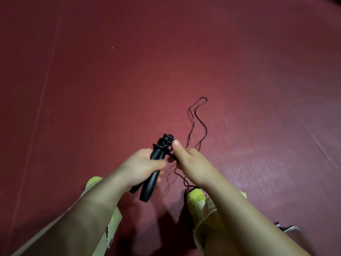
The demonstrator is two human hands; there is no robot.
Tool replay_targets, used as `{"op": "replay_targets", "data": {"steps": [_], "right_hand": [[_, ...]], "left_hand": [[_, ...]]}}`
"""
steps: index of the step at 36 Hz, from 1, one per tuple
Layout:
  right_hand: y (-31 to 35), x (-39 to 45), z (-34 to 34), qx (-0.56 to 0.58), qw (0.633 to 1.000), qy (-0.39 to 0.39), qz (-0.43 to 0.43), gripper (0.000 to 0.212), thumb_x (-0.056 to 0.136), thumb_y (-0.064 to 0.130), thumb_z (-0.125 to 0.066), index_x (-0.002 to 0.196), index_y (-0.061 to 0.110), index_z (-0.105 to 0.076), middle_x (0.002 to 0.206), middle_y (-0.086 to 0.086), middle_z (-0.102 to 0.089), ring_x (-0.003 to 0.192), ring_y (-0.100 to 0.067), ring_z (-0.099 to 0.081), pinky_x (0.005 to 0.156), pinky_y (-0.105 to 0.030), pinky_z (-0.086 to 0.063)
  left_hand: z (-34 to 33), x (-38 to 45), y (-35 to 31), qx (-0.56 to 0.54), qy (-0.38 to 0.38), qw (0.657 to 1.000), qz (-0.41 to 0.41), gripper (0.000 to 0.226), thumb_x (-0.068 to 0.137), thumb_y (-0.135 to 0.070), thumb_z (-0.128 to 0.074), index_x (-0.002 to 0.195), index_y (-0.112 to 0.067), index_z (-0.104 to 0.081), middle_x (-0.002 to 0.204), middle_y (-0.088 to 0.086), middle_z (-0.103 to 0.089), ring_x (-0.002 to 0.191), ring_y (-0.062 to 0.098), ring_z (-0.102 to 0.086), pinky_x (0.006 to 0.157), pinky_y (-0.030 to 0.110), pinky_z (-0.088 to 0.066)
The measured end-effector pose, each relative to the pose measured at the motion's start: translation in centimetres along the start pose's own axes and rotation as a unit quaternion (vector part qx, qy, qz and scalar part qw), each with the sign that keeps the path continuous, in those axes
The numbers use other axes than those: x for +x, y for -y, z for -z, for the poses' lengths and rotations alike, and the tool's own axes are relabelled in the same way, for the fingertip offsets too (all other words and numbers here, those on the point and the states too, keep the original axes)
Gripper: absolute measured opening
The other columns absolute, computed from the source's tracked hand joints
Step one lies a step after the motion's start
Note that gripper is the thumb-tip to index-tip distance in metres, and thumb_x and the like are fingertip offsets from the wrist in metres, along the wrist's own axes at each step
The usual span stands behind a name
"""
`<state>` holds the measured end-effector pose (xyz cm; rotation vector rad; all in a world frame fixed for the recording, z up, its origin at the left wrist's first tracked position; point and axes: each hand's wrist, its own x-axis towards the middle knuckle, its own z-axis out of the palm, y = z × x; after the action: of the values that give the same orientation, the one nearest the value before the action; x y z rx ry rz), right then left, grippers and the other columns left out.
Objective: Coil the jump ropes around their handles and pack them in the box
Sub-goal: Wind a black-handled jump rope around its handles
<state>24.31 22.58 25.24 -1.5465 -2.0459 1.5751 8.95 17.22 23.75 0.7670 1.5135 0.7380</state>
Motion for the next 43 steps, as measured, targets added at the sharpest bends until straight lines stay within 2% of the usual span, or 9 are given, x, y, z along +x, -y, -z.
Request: {"op": "replay_targets", "data": {"steps": [7,14,19,22,25,29,33,37,43], "right_hand": [[0.0,0.2,-1.7,-0.021,0.996,-0.018,-0.084,0.075,0.093,0.068,-0.026,0.078,0.009,-0.070,0.061,0.005,-0.052,0.061,-0.014,-0.049,0.063,-0.031,-0.036],[0.7,0.0,-2.3,-0.011,0.996,-0.021,-0.081,0.059,0.091,0.065,-0.038,0.067,0.016,-0.060,0.053,0.007,-0.046,0.053,-0.012,-0.044,0.054,-0.029,-0.029],[1.1,0.3,-2.2,0.037,0.998,-0.042,-0.043,0.051,0.094,0.056,-0.044,0.059,0.020,-0.054,0.038,0.012,-0.043,0.043,-0.004,-0.040,0.053,-0.027,-0.027],[1.4,0.6,-2.1,0.117,0.992,-0.037,0.017,0.046,0.086,0.058,-0.042,0.062,0.019,-0.047,0.041,0.014,-0.036,0.042,-0.003,-0.030,0.053,-0.028,-0.024],[2.2,0.6,-1.8,0.214,0.975,-0.053,0.039,0.037,0.078,0.050,-0.042,0.055,0.023,-0.053,0.046,0.014,-0.038,0.045,-0.003,-0.032,0.051,-0.026,-0.025],[2.8,0.6,-1.8,0.293,0.953,-0.061,0.049,0.031,0.071,0.051,-0.048,0.053,0.026,-0.053,0.052,0.006,-0.035,0.046,-0.008,-0.030,0.048,-0.028,-0.020],[3.3,0.8,-1.6,0.278,0.959,-0.039,0.039,0.041,0.087,0.054,-0.047,0.063,0.020,-0.042,0.049,0.007,-0.036,0.045,-0.009,-0.028,0.047,-0.028,-0.019],[3.3,1.0,-1.6,0.234,0.972,0.008,0.029,0.052,0.095,0.055,-0.032,0.065,0.013,-0.043,0.046,0.010,-0.041,0.043,-0.009,-0.032,0.046,-0.025,-0.024],[2.3,1.3,-2.2,0.248,0.965,0.083,-0.027,0.055,0.083,0.066,-0.037,0.062,0.015,-0.044,0.048,0.006,-0.042,0.043,-0.011,-0.034,0.045,-0.024,-0.030]], "left_hand": [[-1.0,0.3,1.7,0.382,-0.061,0.921,-0.041,0.014,0.089,-0.032,-0.051,0.101,-0.024,-0.051,0.091,0.000,-0.060,0.087,0.025,-0.060,0.075,0.038,-0.048],[-1.2,-0.3,1.0,0.466,-0.094,0.878,-0.053,0.025,0.095,-0.031,-0.049,0.112,-0.015,-0.044,0.107,0.009,-0.061,0.103,0.032,-0.057,0.073,0.034,-0.039],[-0.2,-1.2,0.0,0.346,-0.018,0.938,-0.011,0.036,0.080,-0.041,-0.059,0.103,-0.018,-0.043,0.089,-0.001,-0.055,0.083,0.021,-0.057,0.072,0.036,-0.044],[1.0,-2.3,-1.2,0.042,0.054,0.998,0.005,0.053,0.069,-0.039,-0.070,0.112,-0.016,-0.048,0.081,0.001,-0.059,0.071,0.016,-0.058,0.067,0.032,-0.048],[2.2,-3.2,-1.2,-0.182,0.165,0.968,0.044,0.053,0.064,-0.029,-0.075,0.108,-0.008,-0.056,0.071,0.005,-0.064,0.063,0.021,-0.064,0.056,0.029,-0.050],[1.9,-4.1,-0.6,-0.251,0.314,0.915,0.041,0.051,0.045,-0.043,-0.090,0.084,-0.015,-0.074,0.070,0.011,-0.066,0.056,0.023,-0.066,0.050,0.027,-0.053],[2.3,-4.0,-1.1,-0.264,0.238,0.934,0.037,0.048,0.036,-0.039,-0.092,0.067,-0.014,-0.066,0.056,0.007,-0.057,0.037,0.015,-0.052,0.037,0.019,-0.041],[2.6,-4.2,-2.1,-0.205,0.127,0.970,0.015,0.022,0.065,-0.021,-0.066,0.075,-0.007,-0.051,0.051,0.009,-0.053,0.034,0.014,-0.047,0.034,0.016,-0.035],[2.5,-3.4,-1.2,-0.018,0.020,0.998,-0.049,0.011,0.084,-0.010,-0.067,0.080,-0.012,-0.057,0.057,0.005,-0.059,0.044,0.013,-0.055,0.045,0.022,-0.044]]}}
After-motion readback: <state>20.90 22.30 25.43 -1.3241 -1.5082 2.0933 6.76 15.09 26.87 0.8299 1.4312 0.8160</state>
